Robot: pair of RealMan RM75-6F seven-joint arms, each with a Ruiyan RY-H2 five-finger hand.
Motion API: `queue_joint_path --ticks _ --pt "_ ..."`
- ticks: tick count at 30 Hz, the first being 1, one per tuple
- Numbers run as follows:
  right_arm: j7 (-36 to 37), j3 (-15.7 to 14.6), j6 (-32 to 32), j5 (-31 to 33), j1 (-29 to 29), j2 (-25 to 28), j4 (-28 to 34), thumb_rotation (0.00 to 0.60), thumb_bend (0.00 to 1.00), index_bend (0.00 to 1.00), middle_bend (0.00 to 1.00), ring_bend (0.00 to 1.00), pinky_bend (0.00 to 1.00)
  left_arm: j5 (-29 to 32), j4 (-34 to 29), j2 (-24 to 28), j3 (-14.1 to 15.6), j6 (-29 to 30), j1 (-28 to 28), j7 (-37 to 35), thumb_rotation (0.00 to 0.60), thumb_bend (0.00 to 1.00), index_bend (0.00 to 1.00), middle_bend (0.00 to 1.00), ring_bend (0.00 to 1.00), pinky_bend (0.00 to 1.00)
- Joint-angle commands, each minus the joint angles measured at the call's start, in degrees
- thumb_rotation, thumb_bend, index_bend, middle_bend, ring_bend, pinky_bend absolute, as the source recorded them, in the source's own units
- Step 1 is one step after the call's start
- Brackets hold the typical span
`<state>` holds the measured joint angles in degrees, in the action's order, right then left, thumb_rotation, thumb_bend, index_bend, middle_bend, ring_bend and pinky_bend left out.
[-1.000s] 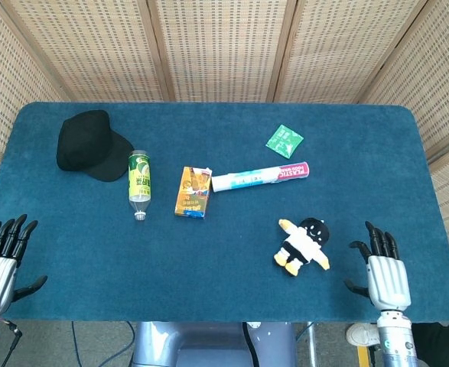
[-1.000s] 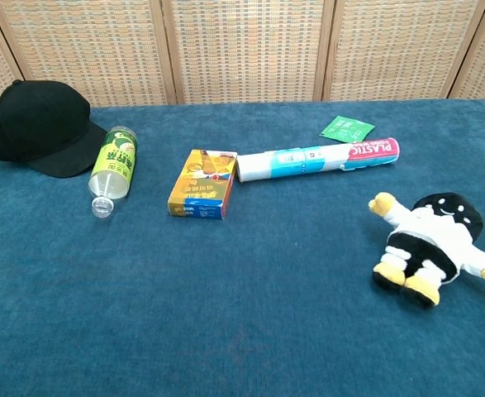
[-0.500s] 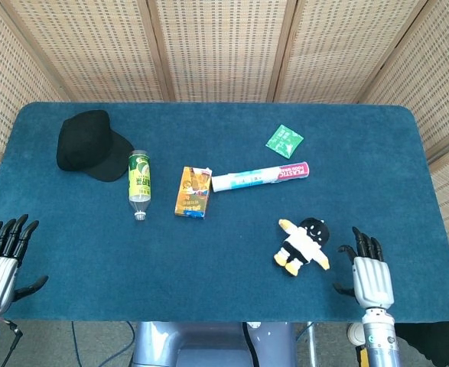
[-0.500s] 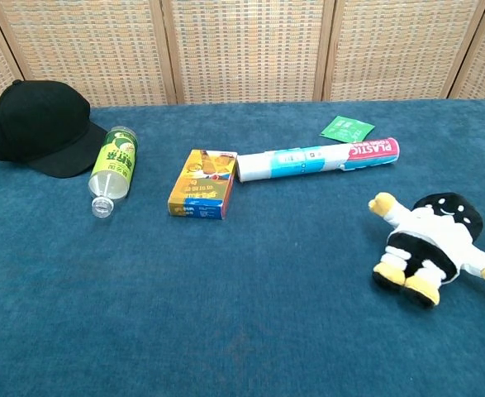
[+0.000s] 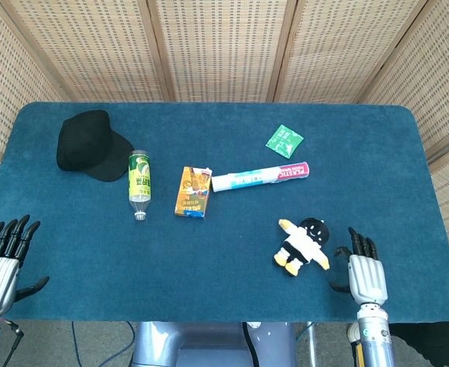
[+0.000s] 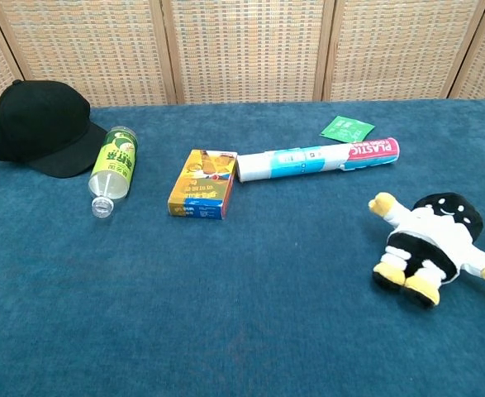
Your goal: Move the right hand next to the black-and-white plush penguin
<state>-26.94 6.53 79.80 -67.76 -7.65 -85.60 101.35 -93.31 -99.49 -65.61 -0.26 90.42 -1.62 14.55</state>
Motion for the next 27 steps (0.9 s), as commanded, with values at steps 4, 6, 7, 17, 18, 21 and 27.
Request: queue_joint_path --ticks 4,6,7,17,18,21,27 --pt "1.03 1.13 -1.2 2.02 -0.91 -1.01 -1.12 0.6 0.22 0.46 0.0 0.0 0.03 0.08 0.03 -0.05 0.04 -0.22 -0.09 -0.16 0.6 0.1 0.0 0.0 0.0 0.0" --pt "1.3 1.42 -1.54 2.52 -1.2 -1.15 -1.36 0.6 0.22 0.46 0.0 0.0 0.03 0.08 0.11 -0.05 -0.01 -0.14 -0.09 -0.19 0.6 0.1 0.0 0.0 0.0 0.0" --pt "1.32 1.5 -1.66 2.7 -1.33 -1.23 -1.46 0.6 0.22 0.46 0.0 0.0 0.03 0.11 0.15 -0.05 -0.02 -0.13 -0.09 -0.19 0.6 0.11 0.0 0.0 0.0 0.0" --pt "1.31 2.99 -3.21 5.63 -3.0 -2.07 -3.31 0.6 0.22 0.45 0.0 0.0 0.03 0.7 0.28 -0.13 -0.23 -0.36 -0.18 -0.03 0.6 0.1 0.0 0.0 0.0 0.0" --pt "1.42 3.0 -3.25 5.71 -3.04 -2.07 -3.41 0.6 0.22 0.45 0.0 0.0 0.03 0.74 0.31 -0.16 -0.24 -0.42 -0.21 0.03 0.6 0.1 0.0 0.0 0.0 0.0" --pt "1.94 2.99 -3.62 6.19 -3.2 -2.24 -3.84 0.6 0.22 0.46 0.0 0.0 0.03 0.78 0.39 -0.31 -0.16 -0.63 -0.27 0.37 0.6 0.1 0.0 0.0 0.0 0.0" --pt "2.34 3.05 -4.44 7.25 -3.91 -3.13 -5.06 0.6 0.22 0.5 0.0 0.0 0.03 0.84 0.54 -0.5 -0.2 -0.52 -0.25 0.56 0.6 0.1 0.0 0.0 0.0 0.0"
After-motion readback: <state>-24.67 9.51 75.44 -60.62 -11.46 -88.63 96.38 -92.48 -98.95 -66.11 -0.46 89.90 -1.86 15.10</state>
